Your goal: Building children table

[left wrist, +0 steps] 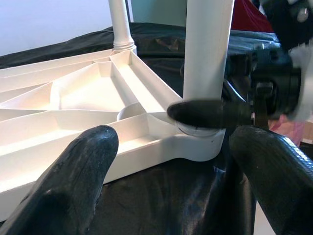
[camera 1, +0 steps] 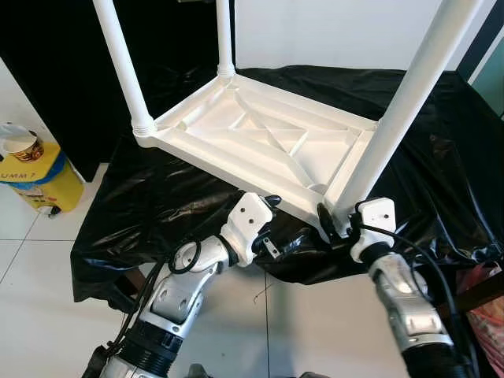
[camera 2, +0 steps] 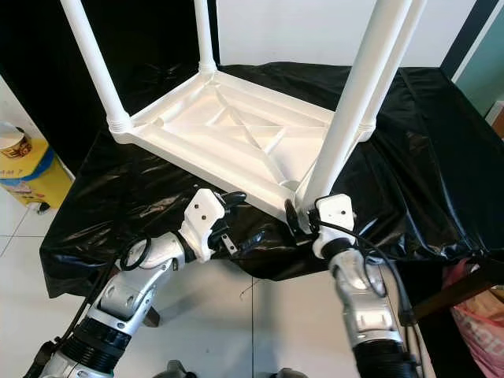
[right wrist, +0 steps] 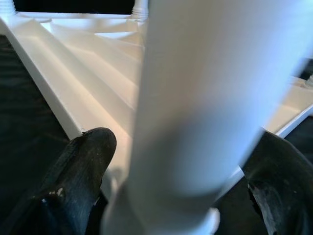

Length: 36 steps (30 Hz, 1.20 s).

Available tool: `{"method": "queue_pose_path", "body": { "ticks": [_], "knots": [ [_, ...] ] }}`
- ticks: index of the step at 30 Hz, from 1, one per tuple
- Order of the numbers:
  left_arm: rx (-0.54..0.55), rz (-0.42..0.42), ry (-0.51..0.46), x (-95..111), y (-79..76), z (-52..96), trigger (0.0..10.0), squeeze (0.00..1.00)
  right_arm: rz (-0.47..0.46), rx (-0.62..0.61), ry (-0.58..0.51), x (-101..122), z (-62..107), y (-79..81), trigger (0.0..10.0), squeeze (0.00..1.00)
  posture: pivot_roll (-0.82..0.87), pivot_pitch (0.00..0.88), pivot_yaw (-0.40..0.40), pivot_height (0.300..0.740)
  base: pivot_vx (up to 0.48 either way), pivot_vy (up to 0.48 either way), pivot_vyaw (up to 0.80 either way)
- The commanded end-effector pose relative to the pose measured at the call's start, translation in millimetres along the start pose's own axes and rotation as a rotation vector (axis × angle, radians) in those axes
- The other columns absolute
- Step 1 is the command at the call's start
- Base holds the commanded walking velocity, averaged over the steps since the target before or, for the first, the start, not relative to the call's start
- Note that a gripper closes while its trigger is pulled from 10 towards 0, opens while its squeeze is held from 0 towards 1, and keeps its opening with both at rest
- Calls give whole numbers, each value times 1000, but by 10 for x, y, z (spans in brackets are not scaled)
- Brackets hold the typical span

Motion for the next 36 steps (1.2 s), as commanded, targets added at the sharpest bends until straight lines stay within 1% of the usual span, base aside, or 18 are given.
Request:
{"method": "queue_pose_path", "body": {
  "ticks": [1, 2, 3, 4, 5, 9, 11, 17, 19, 21, 23, 25, 26, 28, 29, 36],
  "knots": [
    [-5, -8, 2, -5, -12, 2, 10000, 0, -1, 42, 0, -28, -5, 0, 10000, 0, -31, 65, -29, 740, 0, 0, 0],
    [-3, -8, 2, -7, -9, 6, 10000, 0, 12, 74, 1, -37, -24, -16, 10000, 0, -27, 73, -34, 740, 0, 0, 0],
    [-3, -8, 2, -7, -9, 6, 10000, 0, 12, 74, 1, -37, -24, -16, 10000, 0, -27, 73, -34, 740, 0, 0, 0],
    [6, -7, 2, -6, -6, 12, 10000, 0, 39, 160, 3, -61, -79, -3, 10000, 0, -18, 77, -39, 740, 0, 0, 0],
    [10, -7, 2, -6, -6, 16, 10000, 0, 47, 186, 4, -66, -95, 6, 10000, 0, -18, 77, -39, 740, 0, 0, 0],
    [14, -4, 0, -3, -11, 25, 10000, 0, 56, 220, -6, -58, -125, 26, 10000, 0, -13, 80, -42, 740, 0, 0, 0],
    [20, 0, 0, -11, -11, 39, 10000, 0, 58, 250, -8, -60, -143, 60, 0, 0, -10, 87, -45, 740, 0, 0, 0],
    [23, 3, -1, -9, -8, 33, 10000, 0, 62, 260, 10, -118, -138, 81, 0, 0, -16, 87, -41, 740, 0, 0, 0],
    [23, 3, -2, -7, -2, 29, 10000, 0, 71, 243, 23, -145, -137, 73, 0, 0, -23, 86, -36, 740, 0, 0, 0],
    [18, 3, -5, 1, 5, 10, 10000, 0, 92, 208, 65, -218, -140, 48, 0, 0, -31, 83, -31, 740, 0, 0, 0],
    [13, 4, -7, 5, 3, -12, 10000, 0, 87, 171, 90, -262, -140, 26, 0, 0, -39, 84, -27, 740, 0, 0, 0],
    [12, 4, -7, 3, 5, -14, 10000, 0, 82, 158, 93, -264, -138, 35, 0, 0, -46, 85, -21, 740, 0, 0, 0],
    [4, 4, -7, -1, -2, -31, 10000, 0, 81, 118, 108, -282, -130, 54, 196, 0, -49, 86, -17, 740, 0, 0, 0],
    [2, 4, -7, -2, -4, -36, 10000, 0, 82, 109, 112, -287, -128, 59, 196, 0, -49, 86, -17, 740, 0, 0, 0],
    [-1, 4, -8, 3, -10, -43, 10000, 0, 72, 94, 118, -295, -123, 69, 10000, 0, -48, 88, -14, 740, 0, 0, 0],
    [-11, 6, -9, 11, -35, -37, 10000, 0, 32, 20, 134, -313, -112, 122, 10000, 0, -38, 94, -14, 740, 0, 0, 0]
  ]
}}
Point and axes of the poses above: a point about 5 cm out from each wrist's last joint towards the gripper, its own z axis pointing back from the gripper into the wrist, its own x axis along the axis of the wrist's last joint, y = z × x, the point moved 3 cm from there along -z, pointing out of the wrist towards the gripper, and after that the axes turned 10 degrees about z, right-handed, at the moved point
